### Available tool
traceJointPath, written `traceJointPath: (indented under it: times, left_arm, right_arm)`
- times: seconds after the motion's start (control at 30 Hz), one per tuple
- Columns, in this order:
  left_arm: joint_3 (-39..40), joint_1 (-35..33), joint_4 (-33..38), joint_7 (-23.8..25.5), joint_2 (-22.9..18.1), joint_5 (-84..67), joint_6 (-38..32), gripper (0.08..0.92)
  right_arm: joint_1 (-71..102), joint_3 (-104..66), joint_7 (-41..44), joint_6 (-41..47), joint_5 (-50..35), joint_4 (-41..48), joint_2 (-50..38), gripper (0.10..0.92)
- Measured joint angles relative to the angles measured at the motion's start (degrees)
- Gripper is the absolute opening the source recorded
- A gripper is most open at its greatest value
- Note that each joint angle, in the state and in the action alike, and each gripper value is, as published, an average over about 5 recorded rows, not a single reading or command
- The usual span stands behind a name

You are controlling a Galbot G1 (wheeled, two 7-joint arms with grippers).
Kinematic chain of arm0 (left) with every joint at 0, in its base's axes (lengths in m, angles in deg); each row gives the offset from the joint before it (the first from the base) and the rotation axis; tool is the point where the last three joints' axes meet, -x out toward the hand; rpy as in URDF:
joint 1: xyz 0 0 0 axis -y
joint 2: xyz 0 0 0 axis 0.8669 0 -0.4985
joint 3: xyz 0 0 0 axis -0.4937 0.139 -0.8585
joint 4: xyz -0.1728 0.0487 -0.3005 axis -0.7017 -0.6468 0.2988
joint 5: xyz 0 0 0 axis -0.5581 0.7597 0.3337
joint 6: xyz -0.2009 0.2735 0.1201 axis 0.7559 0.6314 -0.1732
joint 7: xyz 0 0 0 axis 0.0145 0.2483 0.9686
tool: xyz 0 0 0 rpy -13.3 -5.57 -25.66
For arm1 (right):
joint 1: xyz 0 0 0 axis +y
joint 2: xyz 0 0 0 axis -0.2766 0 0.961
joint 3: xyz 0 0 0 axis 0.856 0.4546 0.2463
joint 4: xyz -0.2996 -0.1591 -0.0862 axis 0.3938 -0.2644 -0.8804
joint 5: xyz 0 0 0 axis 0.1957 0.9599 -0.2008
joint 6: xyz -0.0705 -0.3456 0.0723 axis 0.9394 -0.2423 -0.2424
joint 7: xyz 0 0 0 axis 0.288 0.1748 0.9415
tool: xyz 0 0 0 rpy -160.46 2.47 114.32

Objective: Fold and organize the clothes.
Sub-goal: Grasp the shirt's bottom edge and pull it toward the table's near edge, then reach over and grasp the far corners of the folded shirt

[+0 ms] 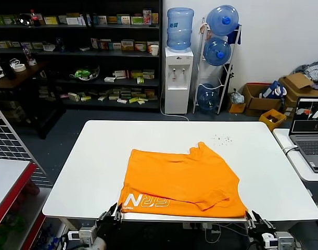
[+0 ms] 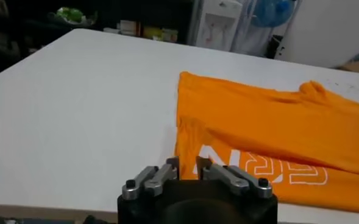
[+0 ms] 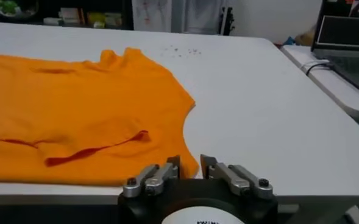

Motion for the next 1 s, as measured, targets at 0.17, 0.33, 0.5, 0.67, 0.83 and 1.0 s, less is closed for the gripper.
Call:
traceJointPath:
  times: [0.17, 0.33, 0.5, 0.67, 0.83, 1.0]
  left_arm:
    - [-1.7, 0.1, 2.0, 0.2, 1.5, -1.4, 0.1, 0.542]
    - [-2.4, 5.6, 1.1, 1.2, 2.6, -3.7, -0.3, 0.680]
    - [-0.2, 16.3, -4.8, 3.2, 2.0, -5.7, -0.8, 0.802]
    - [4.8, 28.2, -15.2, 5.6, 0.1, -7.2, -0.5, 0.822]
    - [9.9, 38.2, -25.8, 8.0, -1.9, -8.0, 0.3, 0.823]
    - [13.2, 44.7, -34.6, 10.3, -3.6, -8.5, 0.9, 0.823]
  right_arm:
    - [-5.7, 0.7, -0.4, 0.9, -2.1, 0.0, -2.6, 0.535]
    - [-17.7, 4.4, -1.0, 1.5, -4.6, 4.8, -3.9, 0.683]
    - [-33.4, 10.5, -1.0, 2.0, -5.8, 15.6, -2.4, 0.803]
    - [-47.0, 16.3, 0.0, 2.7, -5.4, 28.9, 1.2, 0.822]
    - [-55.7, 20.1, 1.6, 3.5, -4.1, 40.2, 4.7, 0.823]
    - [-60.4, 22.5, 2.8, 4.3, -2.9, 47.1, 6.7, 0.823]
